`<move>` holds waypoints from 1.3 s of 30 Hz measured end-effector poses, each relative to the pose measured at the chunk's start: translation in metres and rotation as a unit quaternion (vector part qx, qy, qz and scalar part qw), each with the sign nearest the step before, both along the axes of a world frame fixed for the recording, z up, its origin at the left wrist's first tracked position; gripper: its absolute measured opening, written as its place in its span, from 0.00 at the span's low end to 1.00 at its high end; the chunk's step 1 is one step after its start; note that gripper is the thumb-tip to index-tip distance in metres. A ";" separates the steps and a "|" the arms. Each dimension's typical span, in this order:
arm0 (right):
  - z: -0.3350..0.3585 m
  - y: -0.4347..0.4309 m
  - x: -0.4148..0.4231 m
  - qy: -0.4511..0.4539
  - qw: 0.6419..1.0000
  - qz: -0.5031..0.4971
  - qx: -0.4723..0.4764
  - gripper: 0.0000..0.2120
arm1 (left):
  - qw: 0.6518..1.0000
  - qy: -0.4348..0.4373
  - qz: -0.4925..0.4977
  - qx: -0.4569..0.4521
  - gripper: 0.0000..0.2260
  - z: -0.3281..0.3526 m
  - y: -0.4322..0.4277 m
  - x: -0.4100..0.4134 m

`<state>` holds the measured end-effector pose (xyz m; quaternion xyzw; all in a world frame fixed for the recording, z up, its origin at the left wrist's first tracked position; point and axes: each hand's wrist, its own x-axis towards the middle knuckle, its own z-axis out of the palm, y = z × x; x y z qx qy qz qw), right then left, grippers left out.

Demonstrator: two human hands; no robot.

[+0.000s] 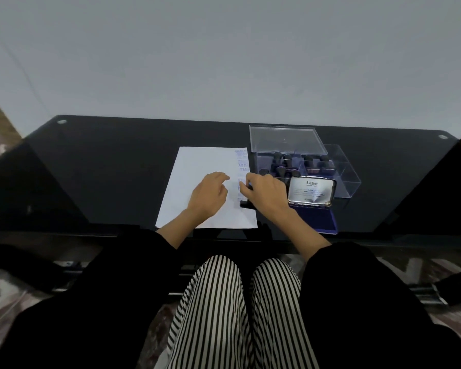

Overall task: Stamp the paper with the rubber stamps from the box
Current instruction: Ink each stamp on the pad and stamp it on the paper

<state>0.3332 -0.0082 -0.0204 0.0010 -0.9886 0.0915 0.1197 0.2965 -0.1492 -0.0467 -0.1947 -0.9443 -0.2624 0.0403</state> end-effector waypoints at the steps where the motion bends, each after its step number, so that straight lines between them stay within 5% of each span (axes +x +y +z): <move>1: -0.002 -0.002 -0.002 -0.004 1.000 0.001 0.002 0.17 | 1.000 -0.005 -0.002 -0.007 0.17 -0.003 -0.001 -0.001; 9: -0.016 -0.004 -0.012 -0.010 0.999 0.002 0.035 0.14 | 0.997 -0.016 -0.041 -0.065 0.20 -0.025 0.004 -0.006; 39: -0.037 -0.018 0.007 0.038 0.998 -0.031 0.040 0.14 | 0.997 -0.020 -0.040 -0.060 0.20 -0.044 0.003 -0.004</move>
